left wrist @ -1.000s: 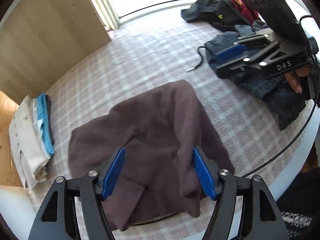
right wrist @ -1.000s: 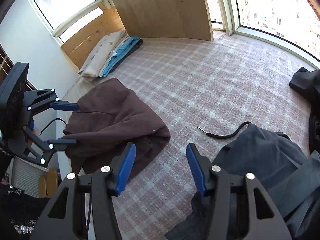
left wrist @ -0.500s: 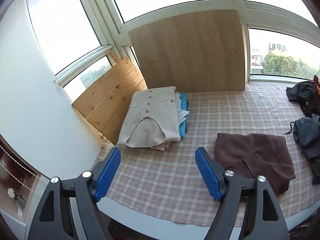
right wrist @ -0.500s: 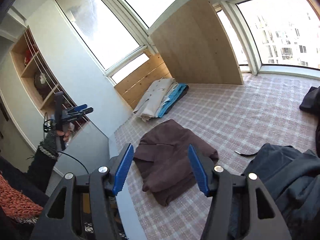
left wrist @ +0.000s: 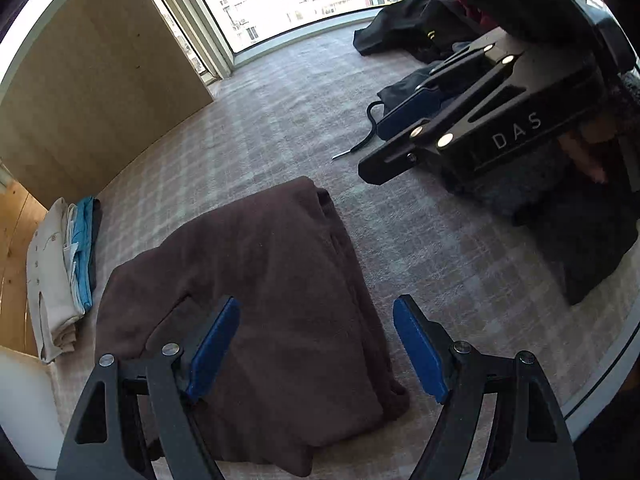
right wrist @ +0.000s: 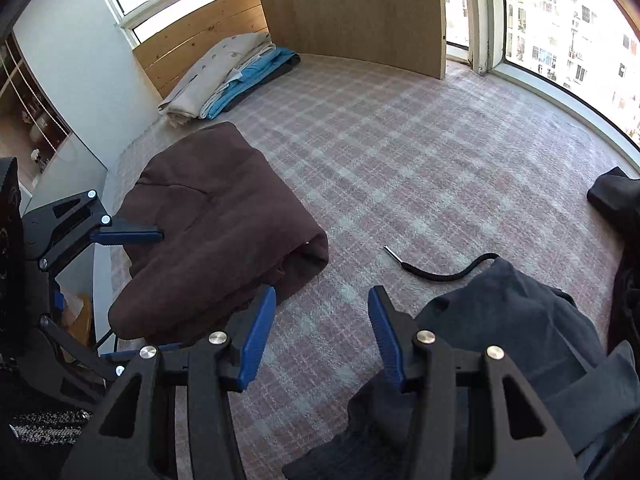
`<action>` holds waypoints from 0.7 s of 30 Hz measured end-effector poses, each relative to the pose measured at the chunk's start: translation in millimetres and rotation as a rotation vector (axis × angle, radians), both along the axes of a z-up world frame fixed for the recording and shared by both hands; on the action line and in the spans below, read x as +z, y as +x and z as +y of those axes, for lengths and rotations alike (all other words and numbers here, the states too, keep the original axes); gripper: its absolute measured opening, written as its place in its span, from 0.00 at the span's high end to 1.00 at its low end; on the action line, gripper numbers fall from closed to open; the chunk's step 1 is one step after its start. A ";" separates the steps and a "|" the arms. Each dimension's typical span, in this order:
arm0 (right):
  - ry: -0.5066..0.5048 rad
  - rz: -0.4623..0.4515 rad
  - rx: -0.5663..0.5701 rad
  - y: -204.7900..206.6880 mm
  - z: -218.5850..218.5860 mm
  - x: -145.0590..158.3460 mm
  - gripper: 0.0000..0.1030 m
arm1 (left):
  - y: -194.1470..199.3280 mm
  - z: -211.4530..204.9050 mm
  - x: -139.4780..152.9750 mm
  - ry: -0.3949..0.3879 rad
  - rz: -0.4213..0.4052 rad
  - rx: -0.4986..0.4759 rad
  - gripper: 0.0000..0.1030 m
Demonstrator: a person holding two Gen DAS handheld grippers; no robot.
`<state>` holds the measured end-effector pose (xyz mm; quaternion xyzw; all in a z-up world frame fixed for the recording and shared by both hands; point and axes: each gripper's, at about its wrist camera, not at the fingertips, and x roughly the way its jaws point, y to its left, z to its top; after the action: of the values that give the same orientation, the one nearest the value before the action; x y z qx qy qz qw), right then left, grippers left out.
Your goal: Fold clothes
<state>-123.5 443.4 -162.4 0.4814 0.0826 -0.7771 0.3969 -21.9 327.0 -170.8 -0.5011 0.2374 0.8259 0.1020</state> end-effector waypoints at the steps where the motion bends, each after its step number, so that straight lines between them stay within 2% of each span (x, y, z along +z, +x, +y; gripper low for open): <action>1: 0.011 0.003 0.010 -2.0 -2.3 -3.0 0.54 | -3.2 -2.6 -6.2 -0.012 -0.020 -0.002 0.35; 2: 0.022 0.008 0.021 -3.5 -4.7 -5.6 0.54 | -5.8 -6.8 -10.0 0.019 -0.054 -0.009 0.59; 4: 0.047 0.015 0.049 -6.2 -10.0 -10.6 0.53 | -10.5 -19.2 -8.6 0.107 -0.105 0.005 0.66; 5: 0.056 0.019 0.062 -7.0 -12.2 -12.6 0.53 | -12.6 -25.4 -4.0 0.153 -0.117 0.013 0.75; 7: 0.067 0.032 0.090 -7.3 -16.1 -14.9 0.53 | -17.1 -40.6 8.3 0.245 -0.141 0.048 0.86; 10: 0.060 0.048 0.130 -7.5 -20.5 -15.4 0.53 | -22.9 -64.8 32.1 0.381 -0.148 0.105 0.88; 13: 0.010 0.043 0.157 -11.0 -23.6 -12.5 0.53 | -31.1 -83.0 54.0 0.479 -0.130 0.145 0.88; 17: 0.008 0.033 0.183 -15.0 -38.2 -16.1 0.54 | -36.2 -88.0 74.5 0.505 -0.097 0.144 0.88; 21: -0.018 0.016 0.191 -20.9 -51.4 -18.8 0.54 | -38.8 -86.0 80.1 0.510 -0.097 0.132 0.88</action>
<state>-144.4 392.0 -181.2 0.4613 0.1242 -0.7405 0.4727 -60.7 241.0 -90.7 -0.5127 -0.0167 0.8388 0.1822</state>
